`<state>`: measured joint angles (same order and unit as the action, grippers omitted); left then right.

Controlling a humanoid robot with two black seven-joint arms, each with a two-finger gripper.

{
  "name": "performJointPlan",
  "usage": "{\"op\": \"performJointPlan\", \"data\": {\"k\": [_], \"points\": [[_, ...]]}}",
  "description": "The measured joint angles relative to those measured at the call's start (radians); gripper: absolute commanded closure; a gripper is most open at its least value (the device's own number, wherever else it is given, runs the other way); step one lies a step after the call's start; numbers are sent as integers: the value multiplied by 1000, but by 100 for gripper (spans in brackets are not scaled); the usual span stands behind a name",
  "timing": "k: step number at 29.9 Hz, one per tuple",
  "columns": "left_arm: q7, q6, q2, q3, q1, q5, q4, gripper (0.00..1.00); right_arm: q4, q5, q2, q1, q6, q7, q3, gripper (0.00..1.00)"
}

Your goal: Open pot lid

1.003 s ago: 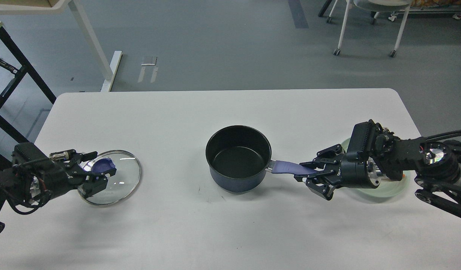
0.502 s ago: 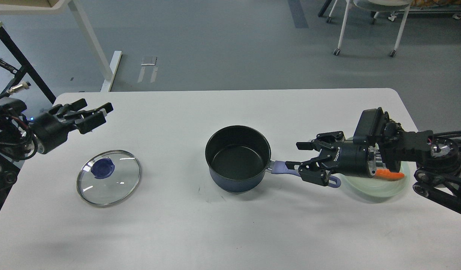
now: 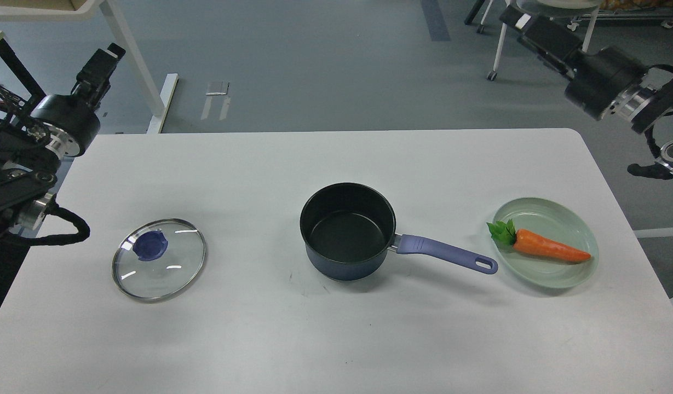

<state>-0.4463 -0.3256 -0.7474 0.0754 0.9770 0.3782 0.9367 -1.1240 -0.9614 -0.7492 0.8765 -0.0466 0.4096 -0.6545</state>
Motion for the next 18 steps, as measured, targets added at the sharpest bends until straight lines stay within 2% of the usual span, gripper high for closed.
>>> {"op": "performJointPlan", "data": {"k": [5, 13, 18], "points": [[3, 63, 86, 84, -1, -166, -82, 1, 103, 224, 39, 2, 28, 6, -38, 0], [3, 172, 243, 182, -5, -404, -250, 1, 164, 644, 110, -10, 35, 11, -46, 0], [-1, 294, 269, 198, -27, -463, -269, 1, 180, 846, 157, -27, 35, 5, -47, 0]]}}
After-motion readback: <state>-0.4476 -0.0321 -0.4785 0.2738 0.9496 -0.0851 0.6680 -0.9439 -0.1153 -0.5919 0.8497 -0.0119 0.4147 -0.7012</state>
